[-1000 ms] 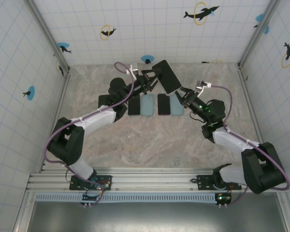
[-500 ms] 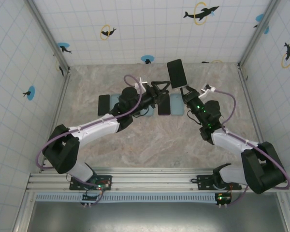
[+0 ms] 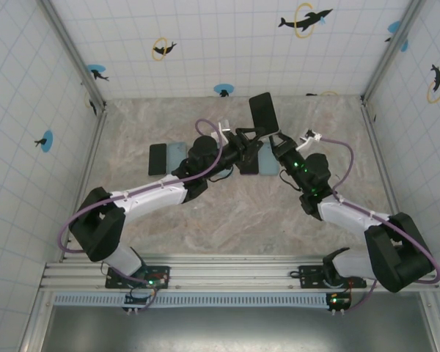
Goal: Take the phone out of the phone case
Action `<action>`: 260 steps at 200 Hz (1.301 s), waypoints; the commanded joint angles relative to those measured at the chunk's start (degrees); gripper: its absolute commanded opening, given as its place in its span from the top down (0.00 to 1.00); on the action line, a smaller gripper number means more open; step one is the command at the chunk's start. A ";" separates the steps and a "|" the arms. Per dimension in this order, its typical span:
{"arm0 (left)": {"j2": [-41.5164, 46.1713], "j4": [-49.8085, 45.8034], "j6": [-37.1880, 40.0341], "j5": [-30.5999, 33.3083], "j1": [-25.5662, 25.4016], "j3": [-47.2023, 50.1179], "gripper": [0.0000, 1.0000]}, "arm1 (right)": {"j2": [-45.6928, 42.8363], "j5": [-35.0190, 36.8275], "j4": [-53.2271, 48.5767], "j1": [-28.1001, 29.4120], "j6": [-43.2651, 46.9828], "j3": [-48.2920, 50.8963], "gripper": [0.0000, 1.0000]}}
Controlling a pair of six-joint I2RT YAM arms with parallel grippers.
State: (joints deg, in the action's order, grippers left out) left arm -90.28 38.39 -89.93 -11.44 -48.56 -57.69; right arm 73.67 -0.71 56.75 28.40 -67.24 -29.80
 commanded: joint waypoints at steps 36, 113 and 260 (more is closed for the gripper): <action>-1.05 2.42 -0.86 1.07 0.90 -0.93 0.40 | -1.29 0.21 6.50 1.11 0.97 -1.38 0.94; -2.82 2.90 -1.04 1.88 2.06 -2.57 0.41 | -2.19 2.39 8.53 2.71 0.62 0.42 0.95; -4.50 6.47 -2.97 -0.24 3.96 -5.35 0.57 | -2.35 4.78 11.27 3.38 -0.36 2.96 0.95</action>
State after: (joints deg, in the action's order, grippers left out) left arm -93.58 41.69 -92.14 -11.18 -45.30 -59.61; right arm 73.21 4.64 63.02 31.14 -68.53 -26.20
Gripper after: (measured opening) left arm 0.445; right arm 0.126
